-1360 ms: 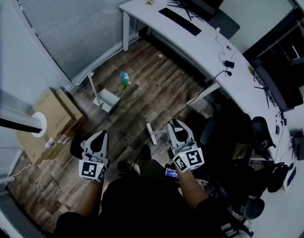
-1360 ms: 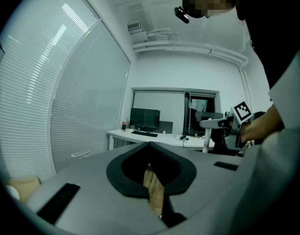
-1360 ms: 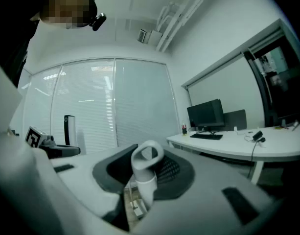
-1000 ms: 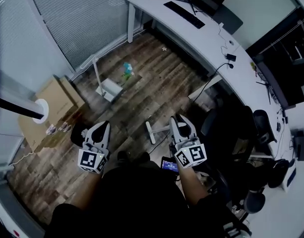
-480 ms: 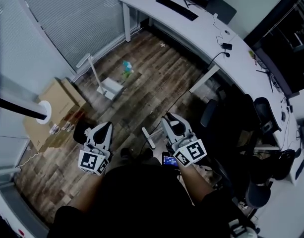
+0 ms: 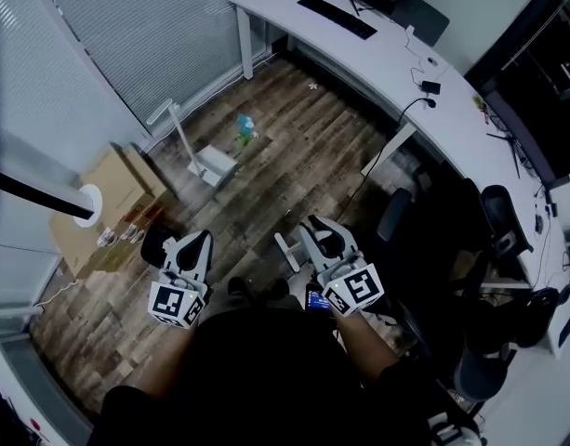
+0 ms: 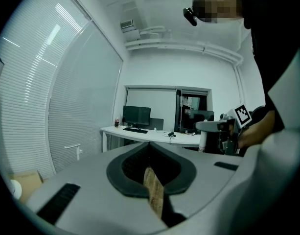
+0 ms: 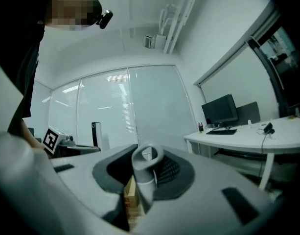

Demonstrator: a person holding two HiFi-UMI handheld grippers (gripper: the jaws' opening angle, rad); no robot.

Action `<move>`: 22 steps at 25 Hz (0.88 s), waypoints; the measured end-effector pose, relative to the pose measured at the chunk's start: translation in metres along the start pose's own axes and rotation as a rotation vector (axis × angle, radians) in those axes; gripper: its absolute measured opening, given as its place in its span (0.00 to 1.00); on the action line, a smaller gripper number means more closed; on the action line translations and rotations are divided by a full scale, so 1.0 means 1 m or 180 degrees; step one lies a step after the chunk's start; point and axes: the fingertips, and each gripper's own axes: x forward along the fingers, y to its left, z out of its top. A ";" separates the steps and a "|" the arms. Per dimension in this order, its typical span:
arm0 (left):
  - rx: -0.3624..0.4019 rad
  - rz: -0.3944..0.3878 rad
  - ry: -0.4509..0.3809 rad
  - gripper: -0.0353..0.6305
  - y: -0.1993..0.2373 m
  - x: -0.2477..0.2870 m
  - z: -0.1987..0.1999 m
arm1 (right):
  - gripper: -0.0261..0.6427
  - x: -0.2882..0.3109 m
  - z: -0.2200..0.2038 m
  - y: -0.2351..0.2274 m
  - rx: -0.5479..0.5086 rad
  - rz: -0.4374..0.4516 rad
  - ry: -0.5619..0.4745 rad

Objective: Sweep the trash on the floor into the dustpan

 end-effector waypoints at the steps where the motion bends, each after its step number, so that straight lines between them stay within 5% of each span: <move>1: 0.0005 0.0023 -0.0014 0.04 0.000 -0.001 0.000 | 0.17 0.000 -0.002 0.000 -0.0032 0.0007 0.0015; 22: 0.0011 0.0269 -0.0107 0.04 -0.023 0.004 0.002 | 0.17 -0.017 0.008 -0.061 0.0068 0.0092 -0.0164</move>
